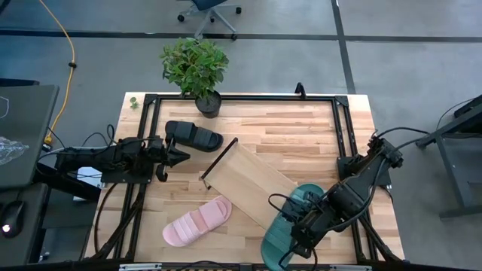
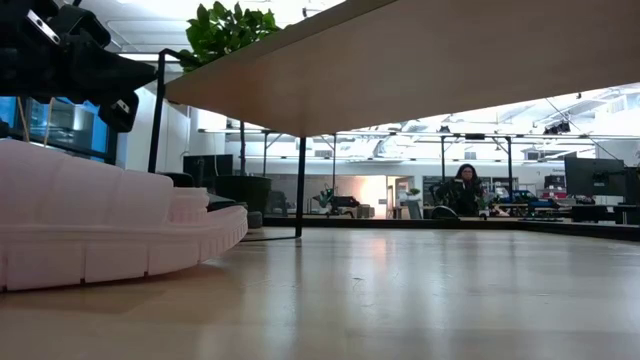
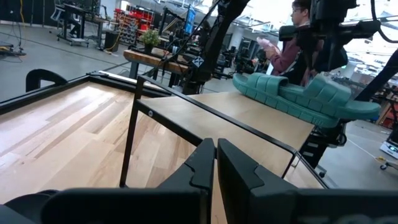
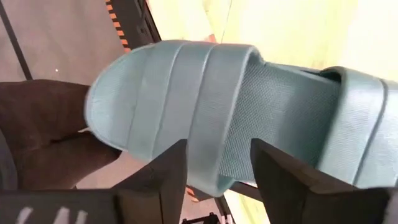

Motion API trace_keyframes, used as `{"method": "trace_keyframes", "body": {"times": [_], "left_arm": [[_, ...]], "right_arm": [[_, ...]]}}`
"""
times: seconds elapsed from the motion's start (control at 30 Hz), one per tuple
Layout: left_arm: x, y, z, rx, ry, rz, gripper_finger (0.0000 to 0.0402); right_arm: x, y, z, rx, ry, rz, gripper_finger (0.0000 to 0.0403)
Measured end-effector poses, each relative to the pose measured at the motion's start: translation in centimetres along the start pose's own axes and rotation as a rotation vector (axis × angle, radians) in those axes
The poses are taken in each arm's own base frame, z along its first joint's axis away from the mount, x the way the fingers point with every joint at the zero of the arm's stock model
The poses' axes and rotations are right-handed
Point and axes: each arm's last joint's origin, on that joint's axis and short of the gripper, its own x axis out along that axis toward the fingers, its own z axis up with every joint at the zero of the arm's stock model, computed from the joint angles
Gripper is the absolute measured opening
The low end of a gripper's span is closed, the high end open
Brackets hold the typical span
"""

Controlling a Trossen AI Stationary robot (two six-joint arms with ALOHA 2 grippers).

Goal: Pick and place slides into the shelf
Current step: Put the pink pair of slides on the shelf

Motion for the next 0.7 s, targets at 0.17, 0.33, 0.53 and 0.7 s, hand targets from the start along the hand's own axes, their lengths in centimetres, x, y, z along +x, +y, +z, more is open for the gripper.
{"method": "trace_keyframes", "body": {"times": [0.17,0.33,0.53,0.7], "left_arm": [[0.0,0.0,0.0,0.0,0.0,0.0,0.001],[0.0,0.0,0.0,0.0,-0.001,0.003,0.001],[0.0,0.0,0.0,-0.001,-0.001,0.002,0.001],[0.0,0.0,0.0,-0.032,0.0,0.0,0.001]], "right_arm": [[-1.4,-0.9,0.0,0.009,-0.046,-0.022,0.0167],[-3.6,-2.0,-0.1,0.026,-0.148,-0.033,0.0167],[-6.4,-3.5,0.1,0.039,-0.363,-0.071,0.0167],[-8.5,-5.2,0.9,0.087,-0.548,-0.119,0.0167]]}}
